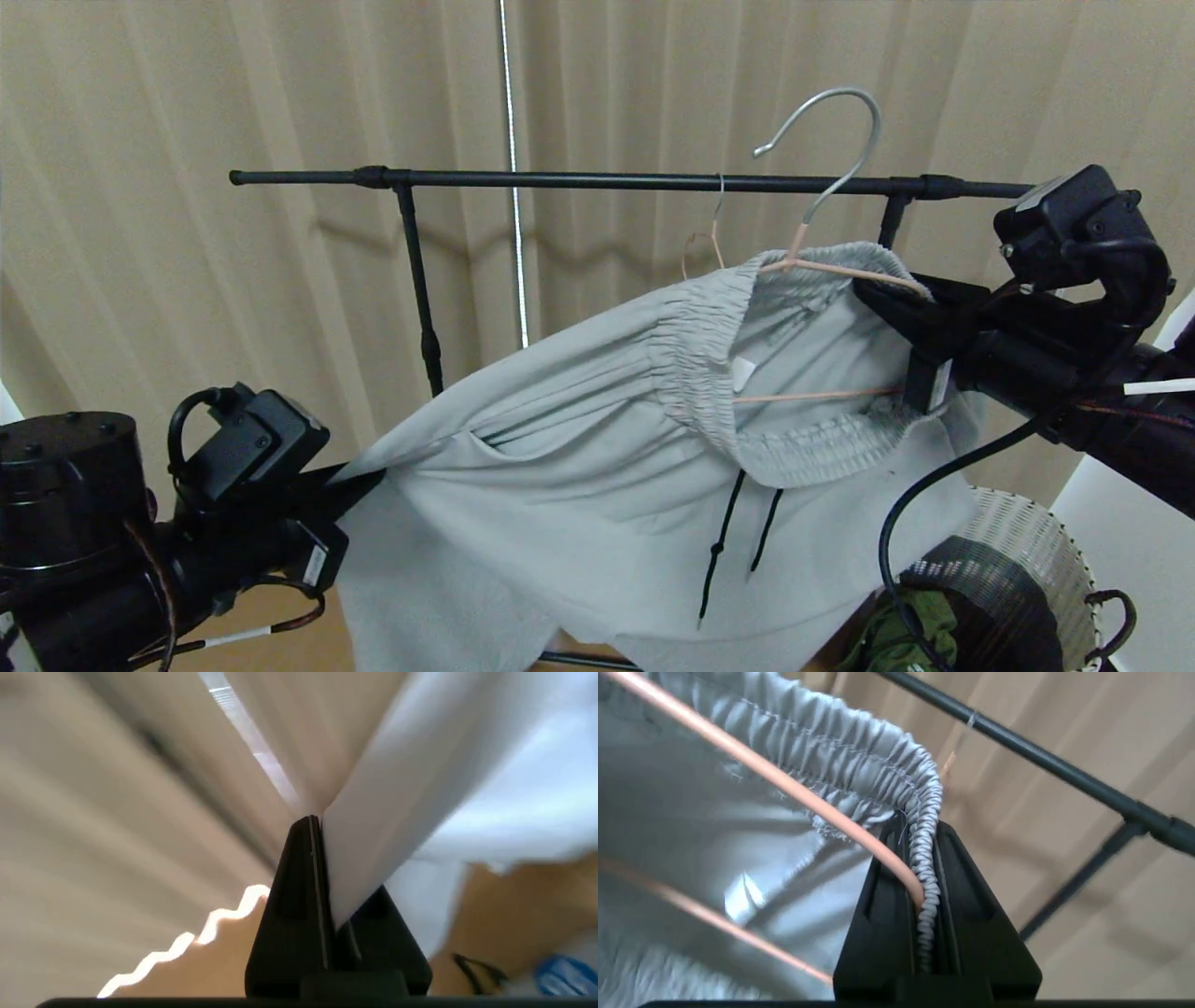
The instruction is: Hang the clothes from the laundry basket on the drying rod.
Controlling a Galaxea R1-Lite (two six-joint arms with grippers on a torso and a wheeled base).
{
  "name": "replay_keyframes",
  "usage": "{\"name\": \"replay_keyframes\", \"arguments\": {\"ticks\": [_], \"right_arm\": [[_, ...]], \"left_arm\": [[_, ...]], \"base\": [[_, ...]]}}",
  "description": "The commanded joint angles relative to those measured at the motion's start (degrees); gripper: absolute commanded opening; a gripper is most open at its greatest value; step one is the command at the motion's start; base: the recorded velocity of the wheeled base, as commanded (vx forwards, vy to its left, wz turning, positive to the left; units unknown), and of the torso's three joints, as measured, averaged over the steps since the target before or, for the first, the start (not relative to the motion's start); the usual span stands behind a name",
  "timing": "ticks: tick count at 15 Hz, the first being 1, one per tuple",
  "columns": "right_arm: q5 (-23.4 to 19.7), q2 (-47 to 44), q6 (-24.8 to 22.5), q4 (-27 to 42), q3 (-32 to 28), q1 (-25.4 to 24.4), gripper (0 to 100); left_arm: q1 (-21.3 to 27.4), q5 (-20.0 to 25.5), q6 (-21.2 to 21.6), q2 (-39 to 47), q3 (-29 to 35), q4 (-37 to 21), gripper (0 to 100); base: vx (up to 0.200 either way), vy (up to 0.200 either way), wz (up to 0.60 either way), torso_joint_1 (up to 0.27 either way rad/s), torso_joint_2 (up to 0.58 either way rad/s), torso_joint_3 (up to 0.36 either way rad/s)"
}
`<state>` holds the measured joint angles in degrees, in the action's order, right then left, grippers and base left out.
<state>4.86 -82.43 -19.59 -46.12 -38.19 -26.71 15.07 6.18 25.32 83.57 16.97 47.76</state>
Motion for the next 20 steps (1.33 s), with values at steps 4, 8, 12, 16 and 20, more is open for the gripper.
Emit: {"name": "replay_keyframes", "arguments": {"ticks": [4, 8, 12, 16, 20], "right_arm": [[0.0, 0.4, 0.0, 0.5, -0.3, 1.0, 0], [0.1, 0.2, 0.0, 0.7, -0.4, 1.0, 0], [0.1, 0.3, 0.0, 2.1, -0.6, 1.0, 0], [0.2, 0.4, 0.0, 5.2, -0.8, 1.8, 0], [3.7, 1.1, 0.0, 11.4, -1.2, 3.9, 0]], "left_arm": [[-1.9, -3.7, -0.1, 0.5, -3.2, 5.0, 0], [-1.8, -3.9, -0.5, 0.0, -3.5, 5.0, 0], [-1.4, -3.7, -0.8, -1.4, -3.8, 5.0, 100], [0.8, -3.4, -3.8, -5.1, -4.0, 5.0, 100], [3.4, -3.4, -8.0, -12.9, -4.3, 3.3, 100]], "base": [[0.000, 0.000, 0.00, 0.000, 0.00, 0.000], [0.000, 0.000, 0.00, 0.000, 0.00, 0.000], [0.000, 0.000, 0.00, 0.000, 0.00, 0.000], [0.000, 0.000, 0.00, 0.000, 0.00, 0.000], [0.000, 0.000, 0.00, 0.000, 0.00, 0.000]]}}
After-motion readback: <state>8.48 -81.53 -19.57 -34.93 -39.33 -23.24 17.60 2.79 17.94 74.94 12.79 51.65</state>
